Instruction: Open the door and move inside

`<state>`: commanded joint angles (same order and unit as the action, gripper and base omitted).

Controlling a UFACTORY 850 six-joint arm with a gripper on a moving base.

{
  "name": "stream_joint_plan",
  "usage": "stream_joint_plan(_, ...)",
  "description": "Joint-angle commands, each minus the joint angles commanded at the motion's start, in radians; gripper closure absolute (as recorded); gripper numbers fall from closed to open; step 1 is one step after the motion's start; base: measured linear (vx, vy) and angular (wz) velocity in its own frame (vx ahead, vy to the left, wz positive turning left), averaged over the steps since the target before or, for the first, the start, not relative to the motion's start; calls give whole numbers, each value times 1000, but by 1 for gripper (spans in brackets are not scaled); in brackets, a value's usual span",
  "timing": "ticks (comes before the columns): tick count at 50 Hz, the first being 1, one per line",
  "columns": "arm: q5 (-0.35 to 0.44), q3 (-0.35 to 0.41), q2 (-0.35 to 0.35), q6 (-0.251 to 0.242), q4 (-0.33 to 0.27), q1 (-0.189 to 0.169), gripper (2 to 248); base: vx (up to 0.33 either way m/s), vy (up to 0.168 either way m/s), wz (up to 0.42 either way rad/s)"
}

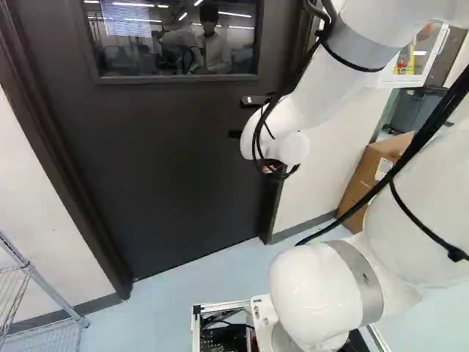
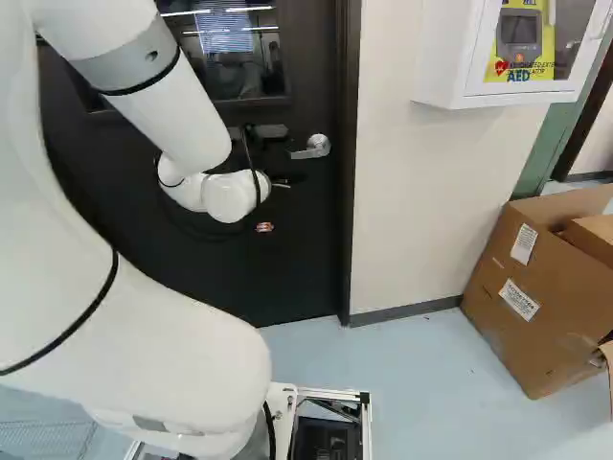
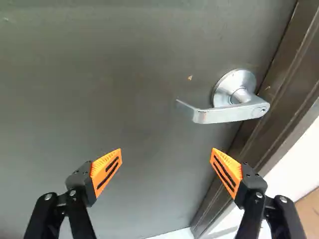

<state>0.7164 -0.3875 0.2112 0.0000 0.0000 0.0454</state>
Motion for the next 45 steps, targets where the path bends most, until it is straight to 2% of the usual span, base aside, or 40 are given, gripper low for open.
stream_joint_plan(45,0,-23,92,0,0,0,3,0,0,0)
